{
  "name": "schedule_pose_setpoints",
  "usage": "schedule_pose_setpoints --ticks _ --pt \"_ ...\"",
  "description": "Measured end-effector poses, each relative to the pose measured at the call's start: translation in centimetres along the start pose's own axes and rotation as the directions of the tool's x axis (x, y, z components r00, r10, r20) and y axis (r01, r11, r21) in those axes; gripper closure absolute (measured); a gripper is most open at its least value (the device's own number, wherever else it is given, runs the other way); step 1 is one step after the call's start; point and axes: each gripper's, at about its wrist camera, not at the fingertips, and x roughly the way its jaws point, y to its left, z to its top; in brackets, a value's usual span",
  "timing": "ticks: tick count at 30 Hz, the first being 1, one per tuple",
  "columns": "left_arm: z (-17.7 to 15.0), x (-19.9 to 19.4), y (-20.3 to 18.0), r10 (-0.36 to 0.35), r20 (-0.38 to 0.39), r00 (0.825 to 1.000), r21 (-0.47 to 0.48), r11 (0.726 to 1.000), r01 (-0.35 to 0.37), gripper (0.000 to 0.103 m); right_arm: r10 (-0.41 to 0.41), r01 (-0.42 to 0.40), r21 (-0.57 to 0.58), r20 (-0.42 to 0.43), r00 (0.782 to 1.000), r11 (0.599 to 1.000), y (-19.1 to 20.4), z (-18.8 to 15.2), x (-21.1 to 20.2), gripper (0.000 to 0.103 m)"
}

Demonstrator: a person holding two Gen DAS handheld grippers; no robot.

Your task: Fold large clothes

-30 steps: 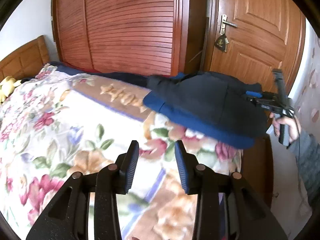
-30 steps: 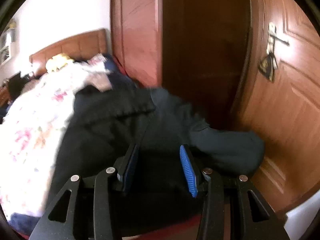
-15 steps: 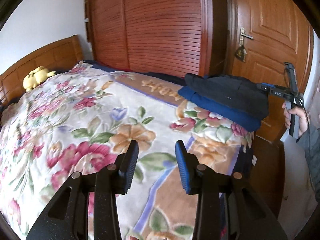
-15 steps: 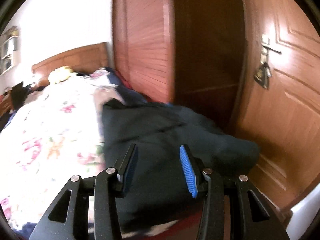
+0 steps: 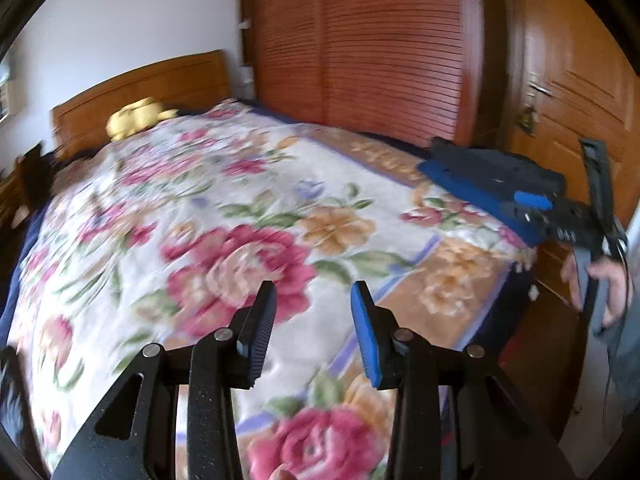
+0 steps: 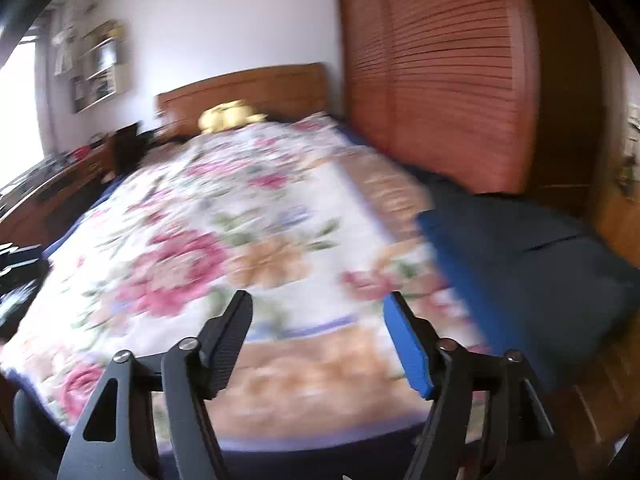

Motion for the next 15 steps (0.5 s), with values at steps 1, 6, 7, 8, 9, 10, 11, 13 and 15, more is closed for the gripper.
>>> schedule_pose_setpoints --ticks 1,6,7,8,9,10,11,13,15 --pt "-0.6 -0.3 0.5 0.022 -0.001 1.0 -0.017 1.0 -0.022 0.064 0.019 -0.019 -0.01 -0.004 1.0 1.0 1.6 -0.4 0.1 0.032" --pt "-4.9 -2.6 3.6 0.171 0.008 0.985 -0.101 0.98 -0.169 0.064 0.133 -0.133 -0.045 -0.009 0.991 0.99 8.8 -3.2 -0.5 0.032" --pt "-5.6 -3.0 4.2 0.202 0.009 0.979 -0.113 0.973 -0.2 0.064 0.144 -0.144 -0.057 -0.004 0.99 0.988 10.0 -3.6 -0.8 0.032" --pt "-6.4 -3.5 4.8 0.24 0.009 0.971 -0.125 0.963 -0.237 0.064 0.158 -0.157 -0.066 0.002 0.987 0.985 11.3 -4.1 -1.2 0.032" --pt "-7.3 -4.1 5.4 0.279 0.003 0.96 -0.142 0.951 -0.275 0.064 0.178 -0.178 -0.071 0.002 0.984 0.982 12.4 -4.5 -1.3 0.032" --pt "-8.0 -4.6 5.9 0.303 -0.002 0.953 -0.158 0.941 -0.3 0.064 0.201 -0.201 -0.078 -0.002 0.98 0.977 13.2 -4.8 -1.0 0.032" --pt "-9.0 -5.3 6.7 0.322 -0.007 0.947 -0.181 0.931 -0.318 0.064 0.219 -0.218 -0.085 -0.004 0.976 0.972 13.9 -5.1 -1.0 0.032" --pt "-10.1 -6.2 7.6 0.341 -0.016 0.94 -0.2 0.92 -0.337 0.064 0.239 -0.237 -0.105 0.002 0.971 0.966 15.1 -5.2 -1.2 0.032" --pt "-11.2 -7.2 8.4 0.368 -0.021 0.93 -0.22 0.905 -0.364 0.064 0.25 -0.247 -0.119 0.013 0.968 0.962 16.0 -5.3 -1.4 0.032"
